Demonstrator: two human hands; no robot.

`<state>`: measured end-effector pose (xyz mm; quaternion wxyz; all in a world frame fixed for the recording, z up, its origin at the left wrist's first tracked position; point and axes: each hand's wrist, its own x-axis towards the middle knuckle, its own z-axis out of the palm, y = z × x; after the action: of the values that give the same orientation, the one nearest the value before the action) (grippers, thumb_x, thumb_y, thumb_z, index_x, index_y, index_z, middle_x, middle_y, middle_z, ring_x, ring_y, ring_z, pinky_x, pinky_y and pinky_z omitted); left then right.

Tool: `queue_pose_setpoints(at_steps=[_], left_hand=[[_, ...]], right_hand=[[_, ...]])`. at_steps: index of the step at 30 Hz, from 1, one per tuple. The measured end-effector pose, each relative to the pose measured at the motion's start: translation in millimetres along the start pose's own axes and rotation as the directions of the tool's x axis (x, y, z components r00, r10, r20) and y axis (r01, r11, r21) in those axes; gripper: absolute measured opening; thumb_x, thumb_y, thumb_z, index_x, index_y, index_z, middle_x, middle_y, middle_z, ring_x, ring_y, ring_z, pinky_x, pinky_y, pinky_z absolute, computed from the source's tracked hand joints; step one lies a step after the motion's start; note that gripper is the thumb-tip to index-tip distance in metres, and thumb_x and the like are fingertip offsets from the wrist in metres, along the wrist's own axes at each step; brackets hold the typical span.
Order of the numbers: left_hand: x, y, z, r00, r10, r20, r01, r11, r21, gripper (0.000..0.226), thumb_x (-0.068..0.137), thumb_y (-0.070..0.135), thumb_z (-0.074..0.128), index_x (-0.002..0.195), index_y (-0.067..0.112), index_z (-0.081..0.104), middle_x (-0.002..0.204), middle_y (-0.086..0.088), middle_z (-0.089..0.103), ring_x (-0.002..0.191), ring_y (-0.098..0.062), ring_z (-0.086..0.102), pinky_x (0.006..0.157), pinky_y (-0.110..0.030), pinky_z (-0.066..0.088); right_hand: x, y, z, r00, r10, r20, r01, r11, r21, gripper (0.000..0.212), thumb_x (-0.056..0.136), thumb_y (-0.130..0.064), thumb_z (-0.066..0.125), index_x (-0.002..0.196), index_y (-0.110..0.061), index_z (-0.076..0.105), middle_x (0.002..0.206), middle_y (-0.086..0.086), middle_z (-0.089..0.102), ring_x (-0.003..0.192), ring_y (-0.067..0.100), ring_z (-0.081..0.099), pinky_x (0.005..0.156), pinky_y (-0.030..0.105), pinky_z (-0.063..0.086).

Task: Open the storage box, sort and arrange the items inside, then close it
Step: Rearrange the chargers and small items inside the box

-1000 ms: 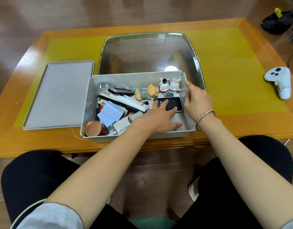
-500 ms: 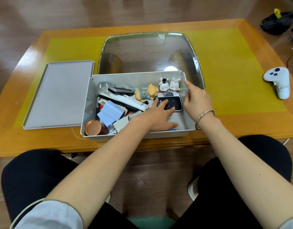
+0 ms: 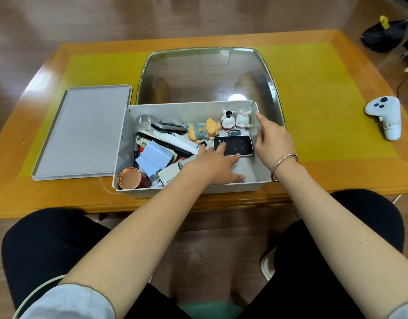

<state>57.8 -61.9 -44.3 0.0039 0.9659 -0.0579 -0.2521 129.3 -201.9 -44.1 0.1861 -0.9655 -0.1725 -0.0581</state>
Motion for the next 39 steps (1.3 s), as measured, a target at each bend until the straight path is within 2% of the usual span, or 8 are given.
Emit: queue_pose_setpoints(at_steps=[4,8,12,17,28,31,34,39], left_hand=[[-2,-2,1,0.999,0.015,-0.046,-0.015,1.0,-0.009,0.072,0.091,0.068,0.034,0.152,0.035,0.014,0.16,-0.012,0.003,0.144,-0.037,0.013,0.116,-0.053,0.004],[-10,-12,6,0.968,-0.036,-0.25,0.032,0.999,-0.02,0.066,0.093,0.061,0.036,0.15,0.029,0.023,0.159,-0.008,0.016,0.145,-0.032,0.008,0.116,-0.055,0.0],[-18,-29,10,0.934,-0.14,-0.328,0.14,0.99,-0.024,0.063,0.093,0.059,0.039,0.147,0.026,0.031,0.156,-0.007,0.023,0.145,-0.033,0.007,0.114,-0.058,-0.005],[-17,-44,10,0.924,-0.258,-0.282,0.251,0.966,-0.061,0.073,0.091,0.066,0.033,0.15,0.023,0.025,0.158,-0.008,0.018,0.145,-0.035,0.008,0.114,-0.059,-0.003],[-10,-50,14,0.942,-0.229,-0.247,0.211,0.973,-0.096,0.079,0.09,0.071,0.028,0.149,0.019,0.028,0.16,-0.01,0.009,0.146,-0.029,0.007,0.116,-0.056,0.0],[-20,-54,11,0.833,-0.198,-0.516,0.166,0.98,-0.108,0.052,0.096,0.053,0.037,0.134,0.02,0.05,0.145,-0.007,0.04,0.133,-0.029,0.031,0.11,-0.045,0.019],[-29,-75,3,0.67,-0.358,-0.65,0.298,0.932,-0.205,0.035,0.09,0.021,0.052,0.124,0.017,0.057,0.135,-0.007,0.049,0.122,-0.031,0.04,0.099,-0.045,0.027],[-36,-114,1,0.705,-0.443,-0.554,0.371,0.896,-0.245,0.041,0.088,0.003,0.047,0.126,0.018,0.057,0.131,-0.009,0.052,0.121,-0.033,0.041,0.092,-0.044,0.031]], right_hand=[[-1,-5,-4,0.999,-0.04,0.016,0.041,0.996,-0.084,0.052,0.088,-0.003,0.048,0.138,-0.013,0.04,0.131,0.013,0.051,0.114,0.034,0.051,0.088,0.043,0.046],[-5,-16,-11,0.977,-0.201,-0.073,0.194,0.976,-0.095,0.048,0.081,0.004,0.052,0.128,-0.005,0.05,0.136,0.017,0.043,0.118,0.036,0.044,0.096,0.041,0.039],[-4,-35,2,0.939,-0.247,0.238,0.263,0.964,-0.038,0.039,0.088,-0.003,0.05,0.126,-0.006,0.051,0.125,0.015,0.052,0.115,0.033,0.048,0.097,0.04,0.043],[3,-41,20,0.845,-0.086,0.527,0.217,0.957,-0.192,0.046,0.09,-0.016,0.054,0.134,-0.011,0.042,0.131,0.014,0.043,0.123,0.034,0.038,0.101,0.044,0.038],[6,-40,23,0.862,-0.041,0.506,0.185,0.953,-0.238,0.047,0.091,-0.015,0.054,0.135,-0.013,0.04,0.132,0.014,0.043,0.125,0.033,0.036,0.1,0.043,0.038],[6,-43,21,0.898,-0.097,0.429,0.197,0.961,-0.196,0.042,0.089,-0.011,0.054,0.13,-0.011,0.046,0.129,0.013,0.046,0.122,0.032,0.04,0.096,0.043,0.042],[10,-54,20,0.932,-0.2,0.303,0.244,0.963,-0.116,0.037,0.088,-0.006,0.051,0.125,-0.011,0.052,0.123,0.011,0.052,0.116,0.03,0.044,0.093,0.043,0.045],[25,-77,25,0.93,-0.304,0.207,0.329,0.939,-0.1,0.032,0.089,-0.009,0.047,0.119,-0.013,0.059,0.116,0.01,0.06,0.111,0.031,0.049,0.092,0.04,0.042]])
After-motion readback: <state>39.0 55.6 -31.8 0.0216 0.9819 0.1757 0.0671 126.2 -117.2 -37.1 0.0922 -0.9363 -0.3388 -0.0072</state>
